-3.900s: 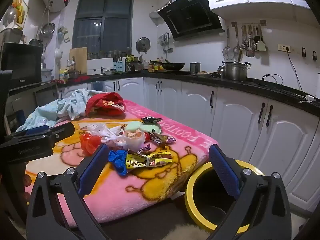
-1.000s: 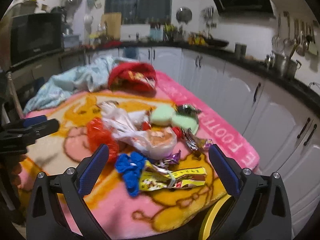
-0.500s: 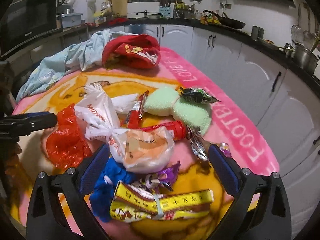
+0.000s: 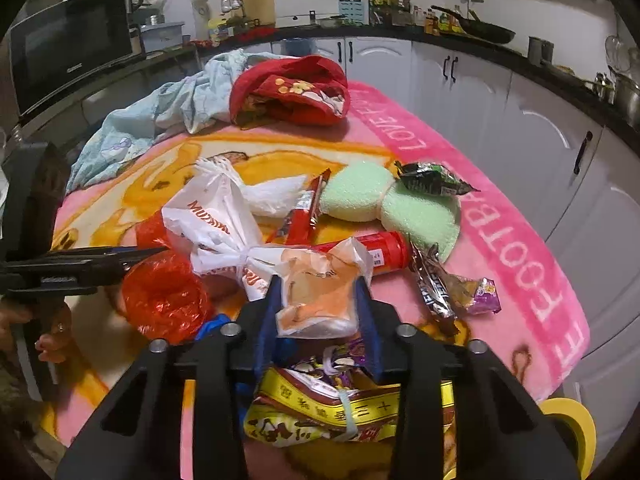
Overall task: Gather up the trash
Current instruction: 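Reach the left gripper to the red plastic bag and close on it, then carry the red bag with the left gripper while the right gripper carries a white bag to the bin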
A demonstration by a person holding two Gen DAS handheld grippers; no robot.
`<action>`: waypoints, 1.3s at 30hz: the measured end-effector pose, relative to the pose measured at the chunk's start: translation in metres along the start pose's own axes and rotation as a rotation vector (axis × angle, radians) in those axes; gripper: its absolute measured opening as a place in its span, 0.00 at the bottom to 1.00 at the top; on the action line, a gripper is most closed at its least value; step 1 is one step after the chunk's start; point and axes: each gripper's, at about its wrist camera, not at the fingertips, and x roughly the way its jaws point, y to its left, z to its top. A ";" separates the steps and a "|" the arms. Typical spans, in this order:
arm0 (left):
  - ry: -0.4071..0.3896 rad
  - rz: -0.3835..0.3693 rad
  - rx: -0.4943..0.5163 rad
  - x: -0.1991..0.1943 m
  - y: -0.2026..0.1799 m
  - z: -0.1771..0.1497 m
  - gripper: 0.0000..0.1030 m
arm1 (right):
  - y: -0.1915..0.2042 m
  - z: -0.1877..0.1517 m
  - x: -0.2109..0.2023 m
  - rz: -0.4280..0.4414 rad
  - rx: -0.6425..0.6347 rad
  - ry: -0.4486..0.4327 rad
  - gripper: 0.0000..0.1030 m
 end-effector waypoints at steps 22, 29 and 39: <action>-0.212 0.038 0.133 -0.082 -0.033 0.001 0.18 | 0.034 0.017 -0.061 0.010 -0.018 -0.172 0.18; -0.255 0.007 0.195 -0.096 -0.063 0.004 0.18 | 0.027 0.013 -0.097 -0.022 -0.008 -0.230 0.16; -0.262 -0.081 0.296 -0.091 -0.118 0.005 0.18 | -0.010 -0.004 -0.149 -0.106 0.083 -0.296 0.16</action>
